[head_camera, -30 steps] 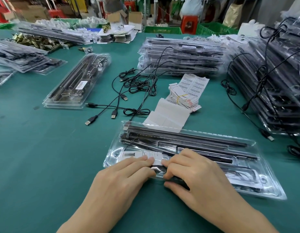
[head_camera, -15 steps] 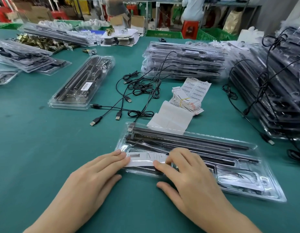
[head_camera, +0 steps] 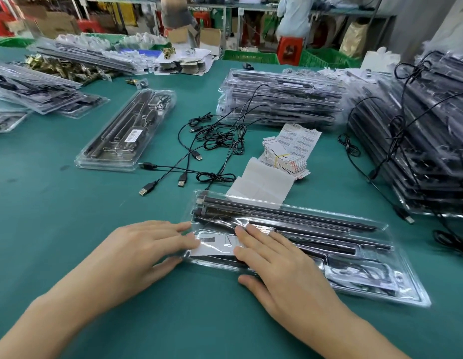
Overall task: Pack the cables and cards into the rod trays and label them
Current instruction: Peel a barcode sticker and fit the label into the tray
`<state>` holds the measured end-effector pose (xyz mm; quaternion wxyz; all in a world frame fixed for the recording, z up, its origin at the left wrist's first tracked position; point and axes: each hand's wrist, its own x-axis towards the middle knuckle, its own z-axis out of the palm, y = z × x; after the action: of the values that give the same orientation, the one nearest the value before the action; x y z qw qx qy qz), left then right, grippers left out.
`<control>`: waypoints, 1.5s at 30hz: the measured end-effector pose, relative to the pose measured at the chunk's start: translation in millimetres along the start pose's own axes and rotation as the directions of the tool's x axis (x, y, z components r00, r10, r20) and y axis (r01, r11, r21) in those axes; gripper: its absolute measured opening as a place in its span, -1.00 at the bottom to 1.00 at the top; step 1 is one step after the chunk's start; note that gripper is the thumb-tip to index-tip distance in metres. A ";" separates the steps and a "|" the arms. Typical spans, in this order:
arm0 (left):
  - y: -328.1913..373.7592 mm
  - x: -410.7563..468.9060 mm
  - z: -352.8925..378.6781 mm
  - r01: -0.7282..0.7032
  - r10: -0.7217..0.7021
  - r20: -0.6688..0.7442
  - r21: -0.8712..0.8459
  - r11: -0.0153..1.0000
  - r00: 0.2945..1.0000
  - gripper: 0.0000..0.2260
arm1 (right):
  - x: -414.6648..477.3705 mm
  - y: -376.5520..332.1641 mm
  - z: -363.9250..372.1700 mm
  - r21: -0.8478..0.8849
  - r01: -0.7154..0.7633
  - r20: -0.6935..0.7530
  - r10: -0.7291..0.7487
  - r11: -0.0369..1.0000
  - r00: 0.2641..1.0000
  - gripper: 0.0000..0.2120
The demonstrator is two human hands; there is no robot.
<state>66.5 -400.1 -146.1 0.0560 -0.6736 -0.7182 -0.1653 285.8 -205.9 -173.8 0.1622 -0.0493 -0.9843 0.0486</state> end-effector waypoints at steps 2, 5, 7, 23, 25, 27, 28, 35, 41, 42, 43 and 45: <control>1.5 -2.6 1.9 -0.025 0.025 -0.028 0.000 1.000 0.999 -0.75 | 0.8 -0.1 -1.8 -0.013 0.004 0.007 -0.004 1.000 1.000 -0.66; 7.4 -4.2 5.8 -0.080 0.084 -0.066 0.064 0.995 0.994 -0.74 | 0.4 -4.2 -4.4 -0.009 -0.018 0.002 0.018 1.000 1.000 -0.64; 9.2 -2.9 4.2 -0.131 0.140 -0.078 0.113 0.985 0.987 -0.74 | 1.2 -9.2 -5.5 -0.006 -0.046 -0.012 0.046 0.999 0.999 -0.65; 12.7 -13.4 7.8 -0.143 0.142 -0.304 0.019 0.990 0.942 -0.87 | -3.5 -13.3 10.4 -0.136 0.005 -0.326 -0.050 0.991 0.944 -0.55; 15.3 -11.9 9.6 -0.145 0.153 -0.314 0.048 0.988 0.937 -0.84 | -2.7 -14.5 9.5 -0.109 0.011 -0.320 -0.045 0.994 0.946 -0.58; 18.7 -13.1 12.0 -0.161 0.174 -0.318 0.067 0.985 0.932 -0.82 | -3.5 -14.4 5.7 -0.095 0.035 -0.307 -0.063 0.995 0.950 -0.61; 19.2 -14.9 12.5 -0.166 0.181 -0.324 0.071 0.983 0.929 -0.82 | -5.6 -12.2 1.9 -0.088 0.052 -0.304 -0.076 0.995 0.949 -0.64; 13.4 -31.1 13.7 -0.149 0.190 -0.345 0.142 0.979 0.919 -0.88 | -34.2 17.8 -26.6 -0.063 0.084 -0.309 -0.100 0.994 0.946 -0.87; 14.2 -30.2 14.4 -0.156 0.197 -0.298 0.156 0.975 0.934 -0.84 | -36.6 13.0 -10.7 0.012 0.097 -0.298 -0.089 0.995 0.950 -0.90; 14.0 -30.0 14.3 -0.157 0.196 -0.292 0.151 0.976 0.936 -0.83 | -36.6 13.4 -10.1 0.026 0.098 -0.290 -0.086 0.995 0.953 -0.90; 14.0 -30.0 14.3 -0.157 0.194 -0.287 0.145 0.977 0.938 -0.83 | -36.3 13.8 -9.7 0.038 0.099 -0.280 -0.085 0.994 0.956 -0.90; 14.3 -30.3 15.6 -0.164 0.198 -0.277 0.142 0.976 0.940 -0.84 | -35.8 14.4 -9.8 0.062 0.097 -0.257 -0.078 0.993 0.963 -0.89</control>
<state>85.4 -423.4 -167.7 0.2148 -0.7010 -0.6454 -0.2142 323.9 -194.9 -177.4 0.2907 -0.0057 -0.9542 0.0710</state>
